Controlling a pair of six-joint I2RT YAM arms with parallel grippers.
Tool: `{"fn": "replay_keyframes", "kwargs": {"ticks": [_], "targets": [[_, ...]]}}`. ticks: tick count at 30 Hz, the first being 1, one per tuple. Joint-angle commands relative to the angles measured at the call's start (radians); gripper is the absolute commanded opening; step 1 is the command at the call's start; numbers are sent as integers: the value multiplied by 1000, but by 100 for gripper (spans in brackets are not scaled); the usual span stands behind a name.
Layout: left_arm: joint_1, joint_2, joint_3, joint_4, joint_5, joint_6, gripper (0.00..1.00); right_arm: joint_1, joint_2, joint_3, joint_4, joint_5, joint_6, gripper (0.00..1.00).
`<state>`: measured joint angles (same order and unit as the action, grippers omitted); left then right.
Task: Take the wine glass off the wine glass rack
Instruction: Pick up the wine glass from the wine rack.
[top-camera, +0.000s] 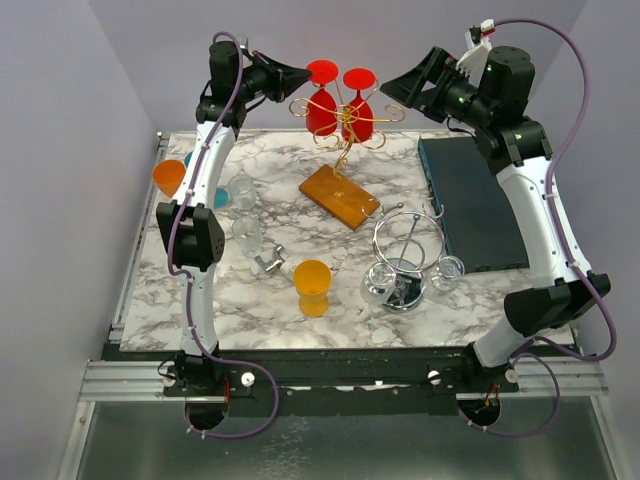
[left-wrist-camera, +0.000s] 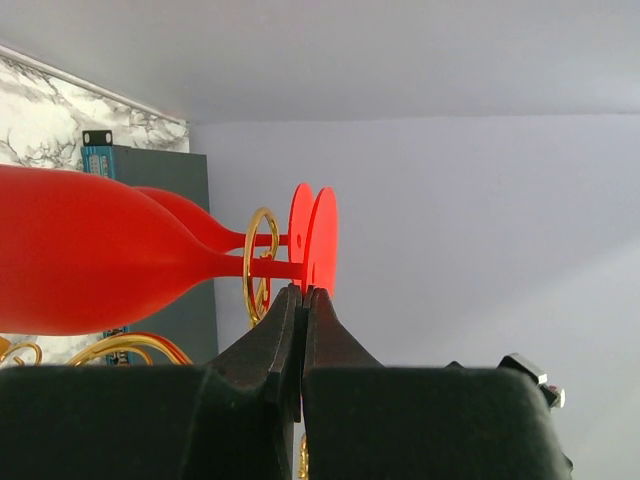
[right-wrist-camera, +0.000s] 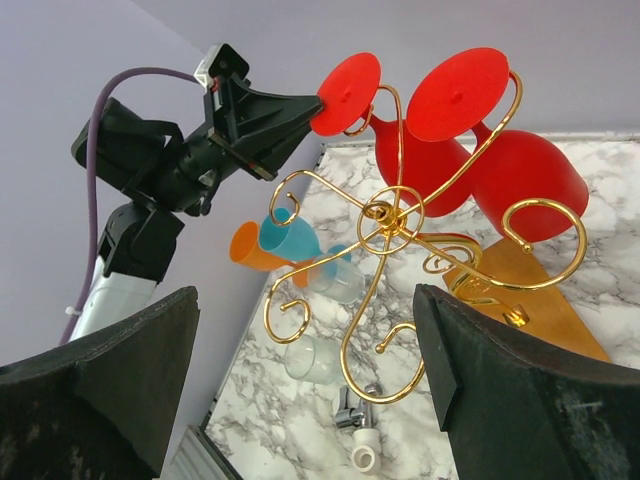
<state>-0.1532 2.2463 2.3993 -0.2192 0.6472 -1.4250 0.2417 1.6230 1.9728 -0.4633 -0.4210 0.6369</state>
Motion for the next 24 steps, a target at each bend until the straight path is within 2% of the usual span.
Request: {"fn": "replay_keyframes", "kwargs": {"ticks": [1,11,24], "targets": [[-13,-11,13,32,-34,-27,0,-5,-41,-16,28,-26,4,95],[-13,-83,-87,32,-90,-20,0,-6,-50,-25,29,-24,3,95],[-11,-76,-55,33,-100,-30,0,-5,-57,-35,37,-23,2,95]]}}
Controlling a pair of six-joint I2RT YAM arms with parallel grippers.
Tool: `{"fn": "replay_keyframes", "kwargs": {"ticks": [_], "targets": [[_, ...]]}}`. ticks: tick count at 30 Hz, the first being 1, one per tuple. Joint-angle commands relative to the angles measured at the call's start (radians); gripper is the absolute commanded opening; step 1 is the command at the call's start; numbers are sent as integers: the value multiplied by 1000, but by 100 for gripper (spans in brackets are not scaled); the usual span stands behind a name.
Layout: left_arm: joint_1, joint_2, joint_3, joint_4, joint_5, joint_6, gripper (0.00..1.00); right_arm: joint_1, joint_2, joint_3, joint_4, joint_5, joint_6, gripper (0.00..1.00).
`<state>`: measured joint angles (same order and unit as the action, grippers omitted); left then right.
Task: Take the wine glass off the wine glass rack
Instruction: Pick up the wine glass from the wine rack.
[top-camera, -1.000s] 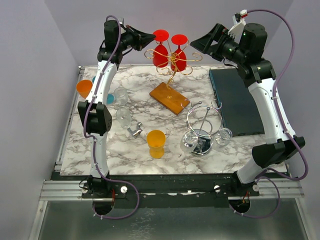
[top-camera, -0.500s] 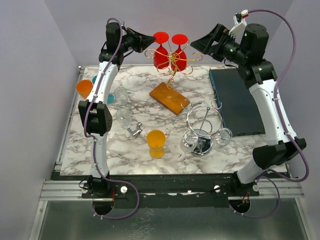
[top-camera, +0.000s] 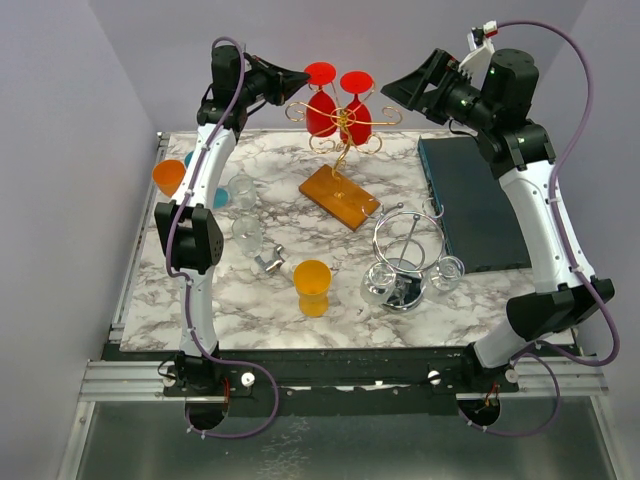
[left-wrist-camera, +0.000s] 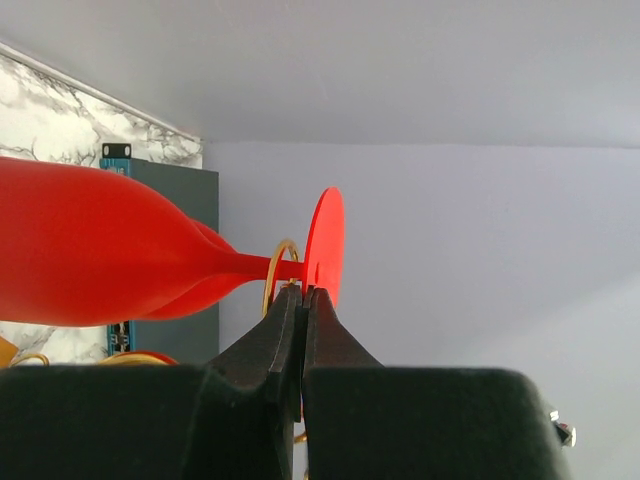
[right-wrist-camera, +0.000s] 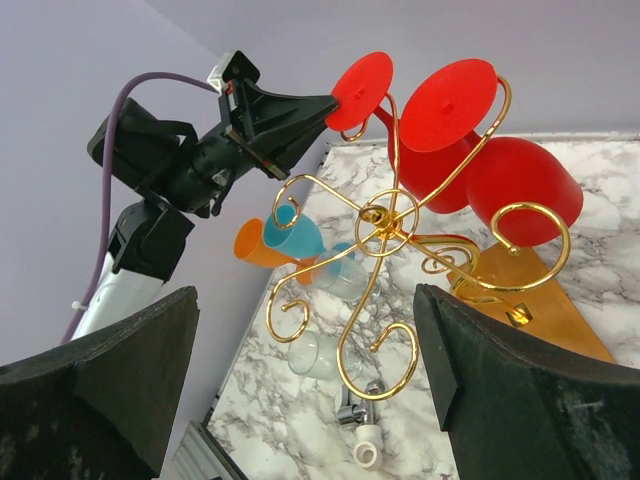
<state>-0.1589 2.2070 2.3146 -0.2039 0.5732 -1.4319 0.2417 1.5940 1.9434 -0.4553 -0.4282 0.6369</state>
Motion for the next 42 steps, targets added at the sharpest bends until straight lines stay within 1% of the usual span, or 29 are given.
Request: {"fn": "replay_keyframes", "kwargs": {"ticks": [1,5,13,20,26,33,42], "targets": [[-5,-33,35,18,-23,-25,0,-5,-28,-5,29,-15,1,95],[-8,-15,58,18,4,-29,0,-5,-28,-10,32,-15,1,95],[-22,-31,47,18,61,-20,0,-6,-28,-20,41,-21,7,95],[-30,-76,-6,18,72,-7,0,-5,-36,-31,47,-23,10,95],[-31,-160,-116,23,67,20,0,-6,-43,-43,53,-24,13,95],[-28,-216,-188,32,75,24,0,-5,-52,-59,60,-28,19,95],[8,-309,-313,39,64,41,0,-6,-61,-74,64,-33,24,95]]}}
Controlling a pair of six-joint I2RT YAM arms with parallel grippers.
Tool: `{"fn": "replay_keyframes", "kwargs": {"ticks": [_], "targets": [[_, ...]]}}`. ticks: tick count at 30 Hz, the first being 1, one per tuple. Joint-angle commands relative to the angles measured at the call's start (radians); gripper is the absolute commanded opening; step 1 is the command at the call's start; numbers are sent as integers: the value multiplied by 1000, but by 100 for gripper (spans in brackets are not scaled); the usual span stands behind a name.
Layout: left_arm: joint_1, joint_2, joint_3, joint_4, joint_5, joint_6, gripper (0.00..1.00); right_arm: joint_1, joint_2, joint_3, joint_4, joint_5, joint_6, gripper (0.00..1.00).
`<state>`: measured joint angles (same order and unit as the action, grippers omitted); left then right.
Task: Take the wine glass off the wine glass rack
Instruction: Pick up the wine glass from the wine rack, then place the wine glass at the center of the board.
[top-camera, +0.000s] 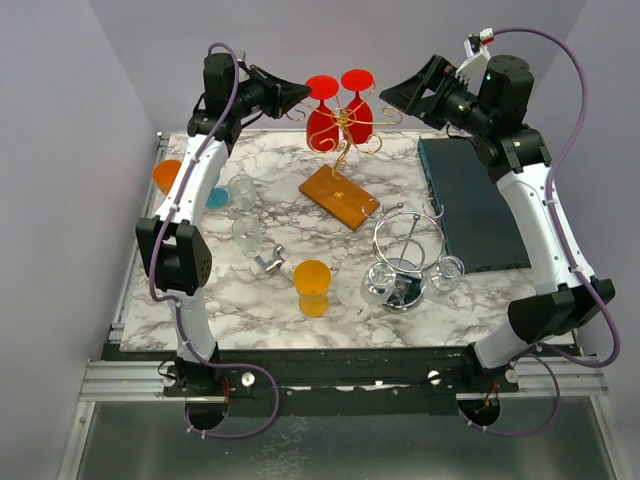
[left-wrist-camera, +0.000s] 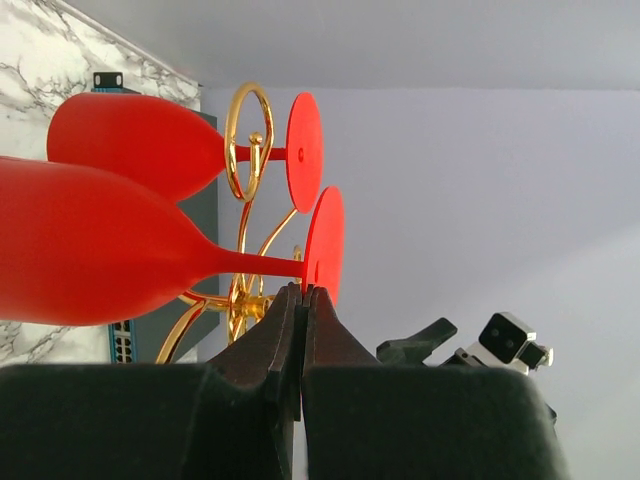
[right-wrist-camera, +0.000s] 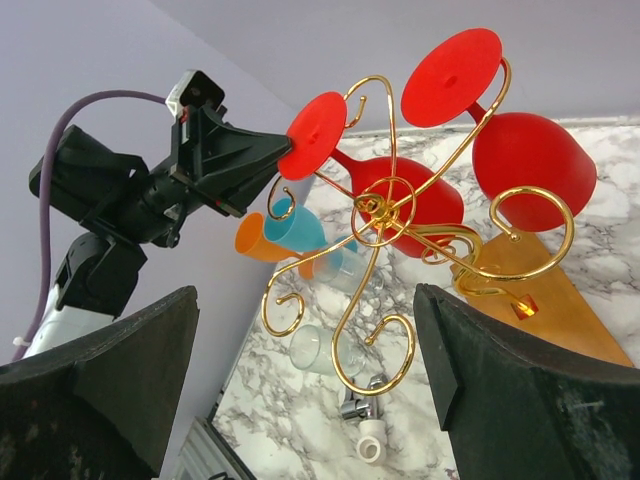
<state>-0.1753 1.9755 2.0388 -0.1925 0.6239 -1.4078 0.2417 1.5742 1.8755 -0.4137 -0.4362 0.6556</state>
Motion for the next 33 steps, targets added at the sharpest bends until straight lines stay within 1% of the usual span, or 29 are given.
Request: {"fn": "replay_keyframes", "kwargs": {"ticks": [1,9,13,17,23,27,33], "targets": [[30,-87,-46,28,11,19,0,-5,-40,-7,22,-26,6,95],[91,-139,-106,28,9,42,0,-5,-38,-9,17,-38,11,95],[114,-144,-86,24,25,77,0,-7,-27,12,10,-56,12,95],[136,-161,-49,1,35,156,0,-6,-8,48,3,-90,10,95],[143,-191,30,-49,76,267,0,-3,17,90,57,-212,39,95],[143,-234,43,-58,117,307,0,25,51,140,95,-266,67,95],[143,-318,22,-58,181,335,0,84,111,214,161,-300,123,87]]}}
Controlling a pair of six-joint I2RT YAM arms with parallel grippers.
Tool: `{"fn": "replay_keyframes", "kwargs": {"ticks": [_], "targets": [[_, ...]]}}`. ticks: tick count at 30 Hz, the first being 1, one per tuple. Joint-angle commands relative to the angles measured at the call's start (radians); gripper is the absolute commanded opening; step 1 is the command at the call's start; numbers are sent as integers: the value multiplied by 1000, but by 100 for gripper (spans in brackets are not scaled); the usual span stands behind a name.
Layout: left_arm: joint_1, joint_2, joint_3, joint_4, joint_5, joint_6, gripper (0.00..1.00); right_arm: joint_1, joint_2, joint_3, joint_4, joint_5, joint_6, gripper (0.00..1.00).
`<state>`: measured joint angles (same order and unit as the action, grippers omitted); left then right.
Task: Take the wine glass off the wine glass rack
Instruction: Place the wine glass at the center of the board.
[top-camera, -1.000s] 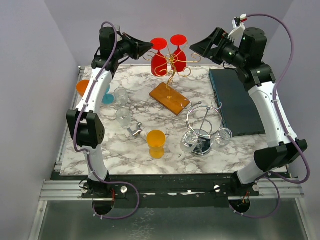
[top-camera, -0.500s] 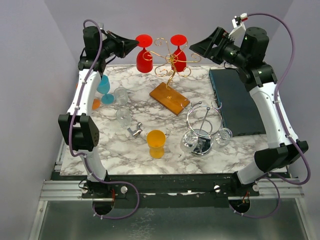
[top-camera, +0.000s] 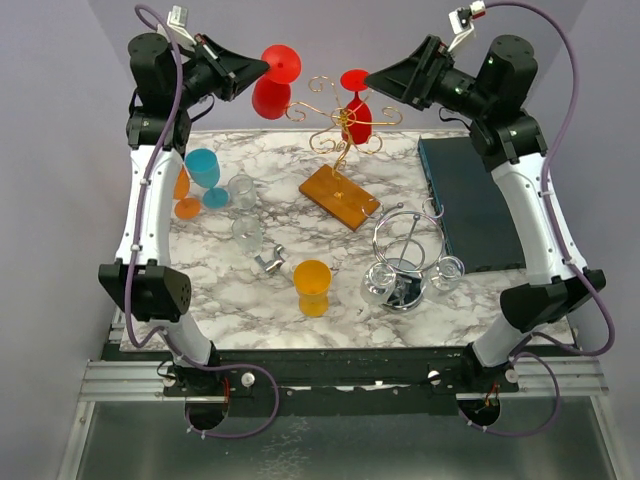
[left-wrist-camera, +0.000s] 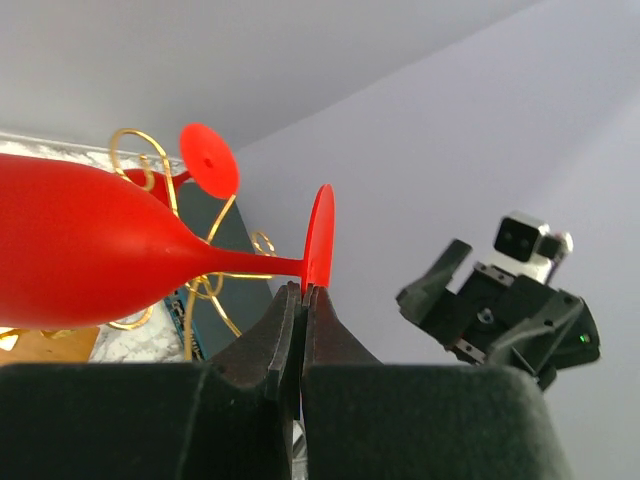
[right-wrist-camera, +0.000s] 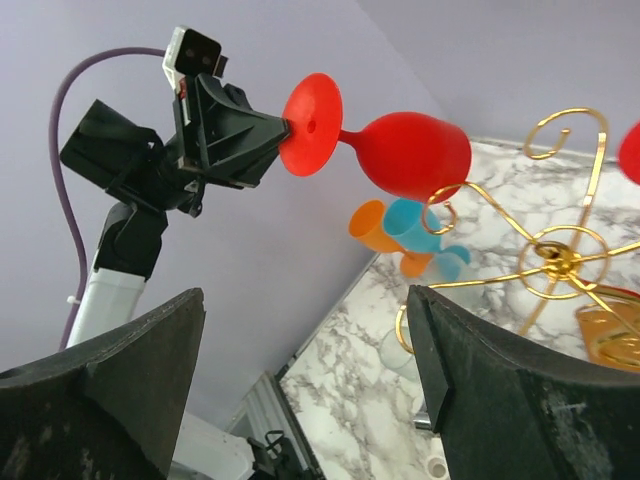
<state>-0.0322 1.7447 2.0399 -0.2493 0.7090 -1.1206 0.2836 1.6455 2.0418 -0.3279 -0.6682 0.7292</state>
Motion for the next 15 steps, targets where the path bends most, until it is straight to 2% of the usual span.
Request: {"fn": "replay_keyframes", "kwargs": {"ticks": [1,6,15], "targets": [[0,-103,17,-1,97,54,0,57,52,58,81,-64,55,86],[-5,-158,6,-2,129,51,0,122,116,122,108,-69,81,82],[-73,-191,-33,-1,158,67,0,186,105,54,226,-75,147,77]]}}
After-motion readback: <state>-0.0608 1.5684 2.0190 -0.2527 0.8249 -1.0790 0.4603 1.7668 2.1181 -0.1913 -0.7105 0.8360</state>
